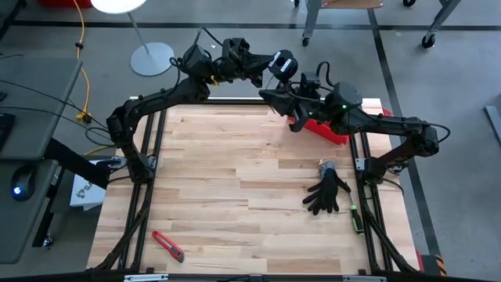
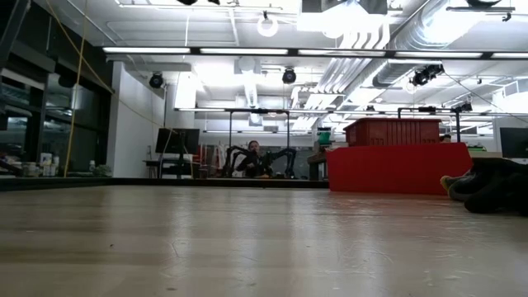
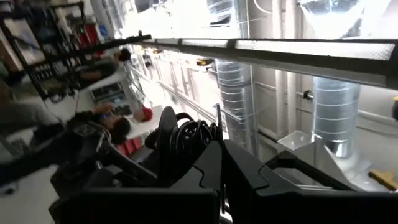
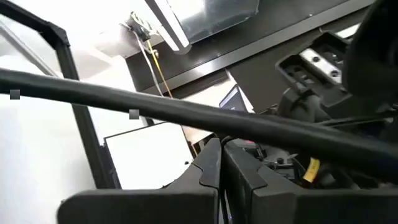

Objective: Coil cords
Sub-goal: Coil the black wire on the spool

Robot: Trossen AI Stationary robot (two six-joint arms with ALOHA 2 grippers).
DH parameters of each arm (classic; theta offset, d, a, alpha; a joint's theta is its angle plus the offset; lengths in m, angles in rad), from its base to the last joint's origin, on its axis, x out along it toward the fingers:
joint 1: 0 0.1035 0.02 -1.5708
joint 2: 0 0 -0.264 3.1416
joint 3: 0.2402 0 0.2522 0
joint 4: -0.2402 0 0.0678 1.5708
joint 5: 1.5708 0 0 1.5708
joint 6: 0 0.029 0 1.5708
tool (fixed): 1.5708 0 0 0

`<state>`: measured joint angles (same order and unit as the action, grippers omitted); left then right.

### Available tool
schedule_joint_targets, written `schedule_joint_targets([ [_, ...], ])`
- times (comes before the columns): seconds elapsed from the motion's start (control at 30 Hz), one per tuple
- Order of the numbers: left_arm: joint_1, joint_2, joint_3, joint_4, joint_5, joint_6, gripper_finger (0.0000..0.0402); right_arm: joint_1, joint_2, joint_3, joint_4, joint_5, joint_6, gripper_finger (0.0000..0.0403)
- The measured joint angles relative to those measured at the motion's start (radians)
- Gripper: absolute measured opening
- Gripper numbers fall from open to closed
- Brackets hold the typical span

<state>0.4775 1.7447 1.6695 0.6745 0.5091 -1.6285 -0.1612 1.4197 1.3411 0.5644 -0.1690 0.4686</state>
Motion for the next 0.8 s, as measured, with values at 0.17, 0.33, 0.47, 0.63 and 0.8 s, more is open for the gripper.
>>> schedule_joint_targets([
  [0.17, 0.049, -0.001, 0.000, 0.006, 0.102, 0.051, 0.0000, -0.003, 0.000, 0.000, -0.008, -0.022, 0.003, 0.0000],
  [0.33, 0.091, -0.029, 0.000, 0.000, 0.227, 0.086, 0.0000, -0.003, -0.003, 0.000, -0.056, -0.065, 0.005, 0.0000],
  [0.47, 0.121, -0.062, 0.000, -0.015, 0.303, 0.153, 0.0000, -0.003, -0.005, 0.000, -0.089, -0.079, 0.005, 0.0000],
  [0.63, 0.151, -0.109, 0.000, -0.181, 0.451, 0.312, 0.0000, -0.010, -0.006, 0.000, -0.141, -0.099, 0.006, 0.0000],
  [0.8, 0.158, -0.160, 0.000, -0.429, 0.573, 0.517, 0.0000, -0.036, -0.006, 0.000, -0.185, -0.146, 0.048, 0.0000],
])
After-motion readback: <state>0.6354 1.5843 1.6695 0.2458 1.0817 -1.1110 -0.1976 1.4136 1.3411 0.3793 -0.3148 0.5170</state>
